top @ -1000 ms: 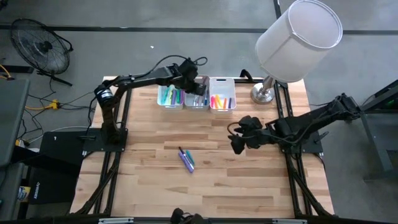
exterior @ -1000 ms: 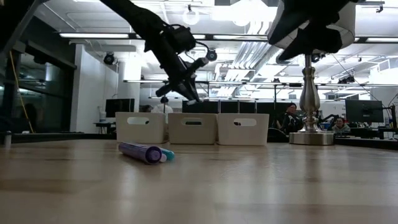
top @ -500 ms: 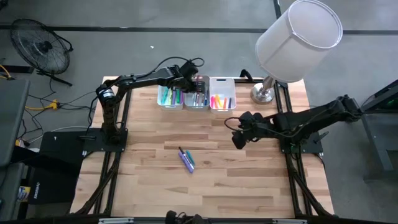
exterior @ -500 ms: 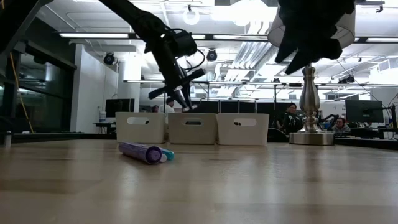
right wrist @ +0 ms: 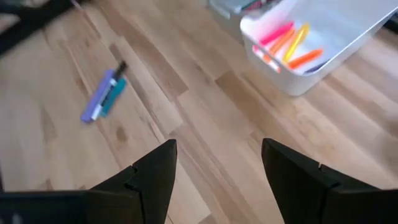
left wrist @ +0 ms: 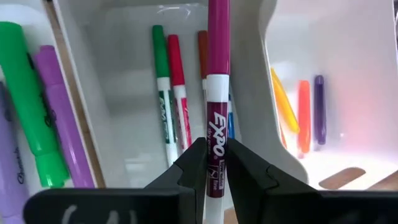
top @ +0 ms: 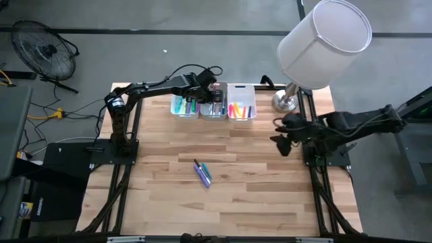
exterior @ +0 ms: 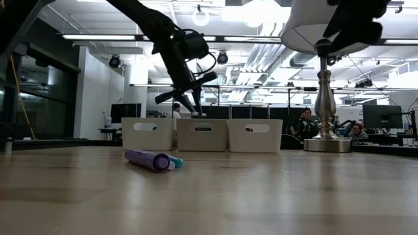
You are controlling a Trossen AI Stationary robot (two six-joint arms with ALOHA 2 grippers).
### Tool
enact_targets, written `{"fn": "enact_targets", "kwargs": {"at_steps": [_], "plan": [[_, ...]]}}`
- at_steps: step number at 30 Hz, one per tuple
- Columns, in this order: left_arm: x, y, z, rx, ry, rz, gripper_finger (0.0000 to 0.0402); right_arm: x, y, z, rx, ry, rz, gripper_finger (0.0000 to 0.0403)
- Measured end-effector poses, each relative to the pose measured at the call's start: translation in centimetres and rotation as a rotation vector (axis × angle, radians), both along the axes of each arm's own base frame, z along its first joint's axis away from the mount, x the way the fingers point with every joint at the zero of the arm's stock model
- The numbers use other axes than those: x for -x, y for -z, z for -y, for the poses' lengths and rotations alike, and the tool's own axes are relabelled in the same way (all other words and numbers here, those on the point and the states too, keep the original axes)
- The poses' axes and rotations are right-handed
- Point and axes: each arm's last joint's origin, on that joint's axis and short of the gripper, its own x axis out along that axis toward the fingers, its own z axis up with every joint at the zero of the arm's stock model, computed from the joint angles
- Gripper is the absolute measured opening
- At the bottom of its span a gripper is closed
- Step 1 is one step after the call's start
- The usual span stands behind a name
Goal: Pick & Place Markers
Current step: Put the violet marker pen into the gray bin
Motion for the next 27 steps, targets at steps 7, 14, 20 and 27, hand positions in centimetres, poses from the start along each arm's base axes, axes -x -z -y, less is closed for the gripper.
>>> {"fn": "enact_targets", "kwargs": {"at_steps": [7,14,20,27], "plan": [[-0.4,0.0,0.9,0.007,0.006,-0.001,0.0057,2.2,-1.4,0.5,0.0,-0.012,0.102,0.0224],[-0.6,0.0,1.1,0.009,0.016,0.006,0.0058,2.4,-1.4,0.4,0.012,-0.065,0.094,0.0224],[-0.6,0.0,1.1,0.015,0.019,0.003,0.0058,2.4,-1.4,0.4,0.015,-0.077,0.091,0.0224],[-0.6,0.0,1.0,-0.002,0.04,0.006,0.0058,2.4,-1.4,0.4,0.021,-0.083,0.087,0.0224]]}}
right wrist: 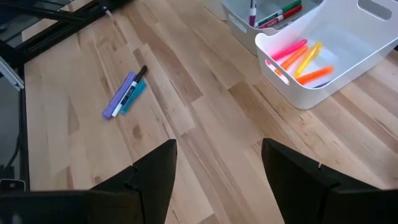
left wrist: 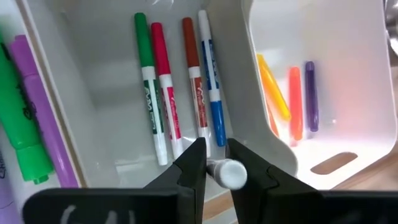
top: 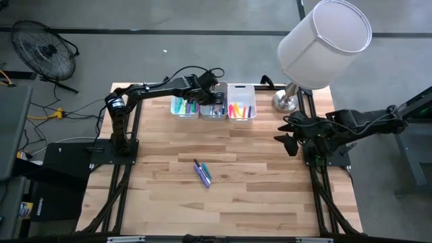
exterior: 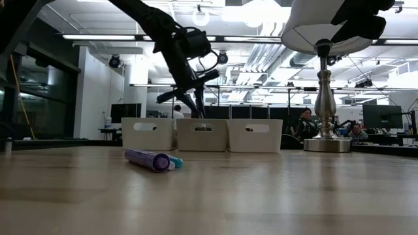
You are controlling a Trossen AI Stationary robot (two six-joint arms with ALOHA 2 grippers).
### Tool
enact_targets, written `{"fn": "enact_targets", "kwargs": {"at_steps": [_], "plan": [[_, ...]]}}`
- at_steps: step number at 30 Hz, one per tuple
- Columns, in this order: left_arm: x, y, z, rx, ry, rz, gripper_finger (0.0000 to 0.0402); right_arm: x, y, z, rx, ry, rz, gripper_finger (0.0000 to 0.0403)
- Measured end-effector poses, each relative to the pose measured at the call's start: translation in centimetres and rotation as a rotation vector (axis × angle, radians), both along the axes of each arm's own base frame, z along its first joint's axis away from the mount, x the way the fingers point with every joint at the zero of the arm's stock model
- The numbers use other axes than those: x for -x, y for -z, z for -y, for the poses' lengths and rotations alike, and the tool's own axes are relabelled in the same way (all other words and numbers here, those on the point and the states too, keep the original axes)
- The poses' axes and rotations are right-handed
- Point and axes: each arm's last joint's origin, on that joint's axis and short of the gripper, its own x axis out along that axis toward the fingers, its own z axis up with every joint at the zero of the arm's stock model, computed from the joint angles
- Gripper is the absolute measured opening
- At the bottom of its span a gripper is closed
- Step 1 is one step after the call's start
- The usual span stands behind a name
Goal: Pick & Place Markers
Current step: Put the violet marker pen into the gray bin, then put the purple highlighter pen into the left white bin
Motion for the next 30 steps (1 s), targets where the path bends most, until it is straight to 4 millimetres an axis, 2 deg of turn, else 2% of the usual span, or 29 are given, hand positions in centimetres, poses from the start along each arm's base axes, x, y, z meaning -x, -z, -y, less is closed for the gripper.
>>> {"fn": "enact_targets", "kwargs": {"at_steps": [4,12,15,19,25,30], "plan": [[-0.1,-0.1,-0.1,-0.017,0.012,0.014,0.0076,0.0,0.0,0.0,0.001,0.0,0.0,0.0224],[-0.2,-0.2,-0.3,-0.049,-0.002,0.022,0.018,0.0,0.0,0.0,0.018,-0.004,-0.007,0.0224],[-0.4,-0.4,-0.4,-0.066,-0.004,0.046,0.0206,0.1,0.1,0.0,0.02,-0.003,-0.014,0.0224],[-0.6,-1.4,-0.5,-0.096,0.003,0.045,0.0215,0.2,0.2,0.1,0.023,-0.002,-0.026,0.0224],[-0.6,-4.6,-0.6,-0.135,0.062,-0.005,0.0216,0.2,0.2,0.1,0.022,-0.002,-0.035,0.0224],[0.0,-7.2,1.2,-0.123,0.132,-0.142,0.0216,0.3,0.3,0.1,0.024,-0.002,-0.048,0.0224]]}}
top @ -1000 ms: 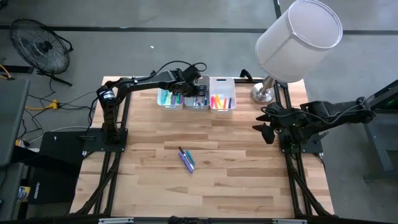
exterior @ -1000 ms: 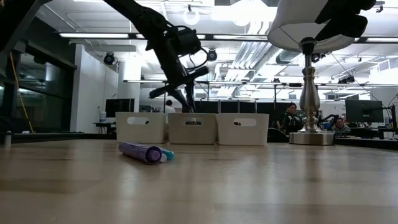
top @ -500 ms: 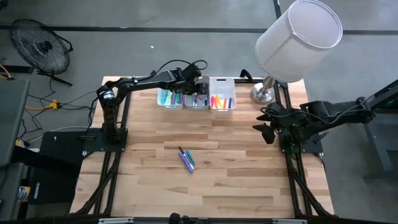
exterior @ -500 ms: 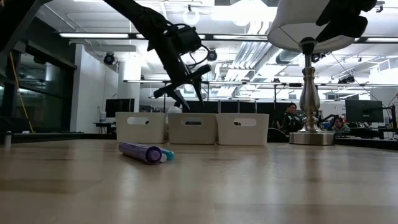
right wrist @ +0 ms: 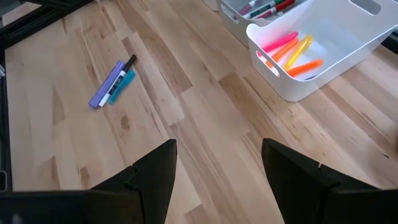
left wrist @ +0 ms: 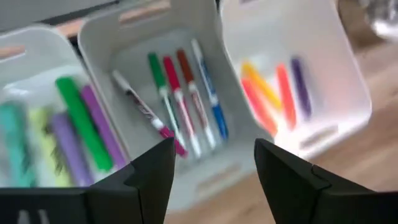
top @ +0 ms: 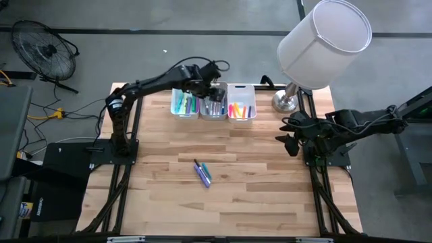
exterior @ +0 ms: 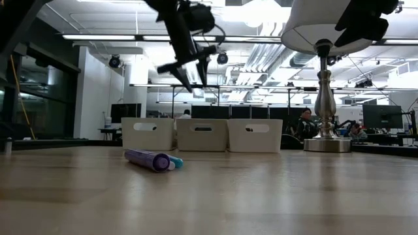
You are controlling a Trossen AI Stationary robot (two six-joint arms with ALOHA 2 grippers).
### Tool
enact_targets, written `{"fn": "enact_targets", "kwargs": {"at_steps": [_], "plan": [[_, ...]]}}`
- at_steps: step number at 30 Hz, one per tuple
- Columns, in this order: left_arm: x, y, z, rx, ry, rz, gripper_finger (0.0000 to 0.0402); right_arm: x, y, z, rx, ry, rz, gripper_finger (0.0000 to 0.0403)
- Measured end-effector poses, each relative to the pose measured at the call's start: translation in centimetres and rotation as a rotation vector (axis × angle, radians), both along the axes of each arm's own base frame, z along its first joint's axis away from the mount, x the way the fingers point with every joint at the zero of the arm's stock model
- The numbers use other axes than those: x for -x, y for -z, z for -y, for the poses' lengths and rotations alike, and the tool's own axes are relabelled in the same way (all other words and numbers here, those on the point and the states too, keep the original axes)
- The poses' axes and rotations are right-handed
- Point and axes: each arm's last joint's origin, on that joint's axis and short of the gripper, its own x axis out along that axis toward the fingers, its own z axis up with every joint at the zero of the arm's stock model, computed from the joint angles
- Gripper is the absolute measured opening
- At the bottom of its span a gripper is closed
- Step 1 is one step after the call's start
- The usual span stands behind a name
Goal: Pick & Place Markers
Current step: Put the purple highlighter pen into the left white bin
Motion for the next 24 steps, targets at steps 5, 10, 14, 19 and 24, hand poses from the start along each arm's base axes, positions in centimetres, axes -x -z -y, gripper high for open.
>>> {"fn": "enact_targets", "kwargs": {"at_steps": [5,10,14,19,24], "plan": [[-0.1,-0.8,2.9,0.0,0.027,-0.115,0.0216,0.0,0.0,0.0,-0.008,-0.008,-0.003,0.0224],[-0.5,-0.5,6.5,0.039,0.062,-0.196,0.0216,0.0,0.0,-0.1,-0.016,-0.017,-0.005,0.0224],[-0.9,-0.3,10.2,0.044,0.068,-0.236,0.0216,0.0,0.0,-0.1,-0.017,-0.016,-0.005,0.0224],[-1.0,-0.2,14.3,0.023,0.031,-0.26,0.0216,0.0,0.0,-0.1,-0.02,-0.015,-0.004,0.0224],[-0.5,-0.1,17.6,0.034,0.021,-0.309,0.0216,0.0,0.0,-0.1,-0.018,-0.013,-0.004,0.0224]]}}
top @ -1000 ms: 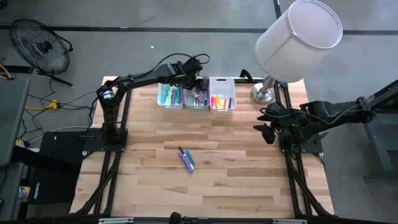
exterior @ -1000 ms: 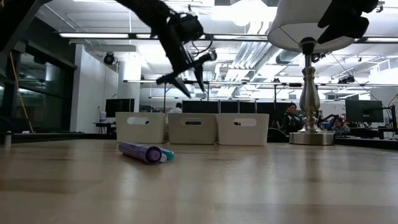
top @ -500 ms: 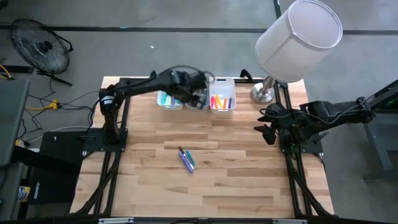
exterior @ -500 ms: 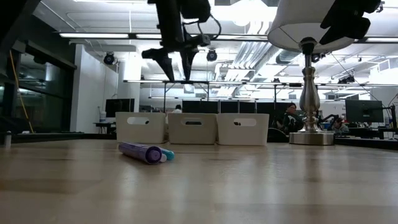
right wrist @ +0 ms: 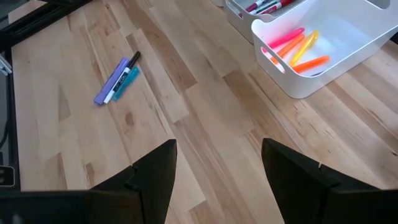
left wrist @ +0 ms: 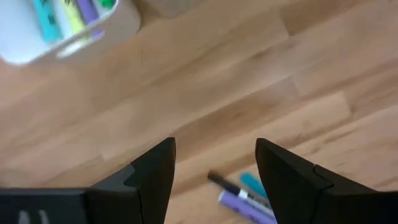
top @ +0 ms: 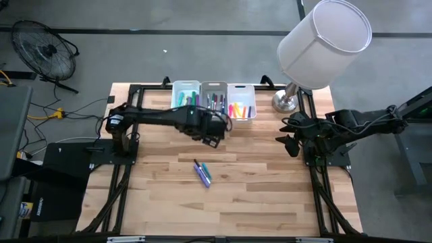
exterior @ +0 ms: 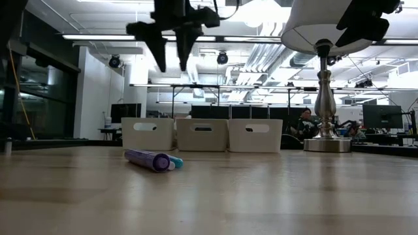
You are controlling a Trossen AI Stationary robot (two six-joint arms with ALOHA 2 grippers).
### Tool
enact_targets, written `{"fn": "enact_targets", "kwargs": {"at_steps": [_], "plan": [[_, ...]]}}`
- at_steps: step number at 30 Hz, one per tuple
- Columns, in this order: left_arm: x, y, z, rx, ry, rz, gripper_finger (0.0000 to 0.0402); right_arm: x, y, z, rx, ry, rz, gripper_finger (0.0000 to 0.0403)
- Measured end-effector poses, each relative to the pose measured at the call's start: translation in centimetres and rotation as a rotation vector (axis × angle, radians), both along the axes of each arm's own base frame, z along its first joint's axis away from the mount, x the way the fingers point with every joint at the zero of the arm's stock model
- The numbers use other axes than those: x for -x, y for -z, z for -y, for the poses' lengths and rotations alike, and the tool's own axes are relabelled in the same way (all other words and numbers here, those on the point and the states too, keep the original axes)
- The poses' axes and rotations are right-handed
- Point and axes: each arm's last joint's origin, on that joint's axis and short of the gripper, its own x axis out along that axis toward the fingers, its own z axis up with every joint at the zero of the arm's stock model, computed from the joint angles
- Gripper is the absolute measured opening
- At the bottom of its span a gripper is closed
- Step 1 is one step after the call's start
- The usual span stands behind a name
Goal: Pick & Place Markers
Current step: Put the purple highlighter pen into the left white bin
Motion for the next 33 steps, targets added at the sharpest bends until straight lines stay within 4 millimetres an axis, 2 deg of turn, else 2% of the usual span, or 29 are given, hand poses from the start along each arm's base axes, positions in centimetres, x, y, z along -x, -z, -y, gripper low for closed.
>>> {"fn": "enact_targets", "kwargs": {"at_steps": [2,6,11,14,21,25,27,30,32,33], "plan": [[0.2,0.3,1.0,-0.005,-0.005,-0.02,0.0216,0.0,0.0,0.0,0.0,0.001,0.0,0.0224],[0.9,2.4,2.3,-0.011,-0.04,-0.078,0.0216,0.1,0.1,0.0,0.003,0.003,-0.017,0.0224],[2.4,4.9,2.5,0.058,-0.039,-0.1,0.0216,0.3,0.3,0.1,-0.004,0.034,-0.04,0.0224],[2.9,6.4,2.5,0.089,-0.044,-0.037,0.0216,0.4,0.4,0.1,-0.013,0.049,-0.048,0.0224],[5.5,8.1,2.4,0.143,-0.101,0.03,0.0216,0.5,0.4,0.2,-0.044,0.089,-0.044,0.0224],[7.0,8.1,2.3,0.14,-0.122,0.058,0.0216,0.6,0.4,0.2,-0.051,0.115,-0.038,0.0224],[6.6,8.2,2.3,0.146,-0.12,0.133,0.0216,0.6,0.4,0.3,-0.035,0.131,-0.039,0.0224],[7.9,9.2,2.2,0.145,-0.126,0.096,0.0216,0.7,0.5,0.4,-0.01,0.15,-0.045,0.0224],[7.0,9.5,2.4,0.199,-0.158,0.215,0.0216,0.7,0.6,0.4,0.003,0.152,-0.056,0.0224],[7.2,9.8,2.6,0.216,-0.179,0.216,0.0216,0.8,0.6,0.4,0.007,0.15,-0.064,0.0224]]}}
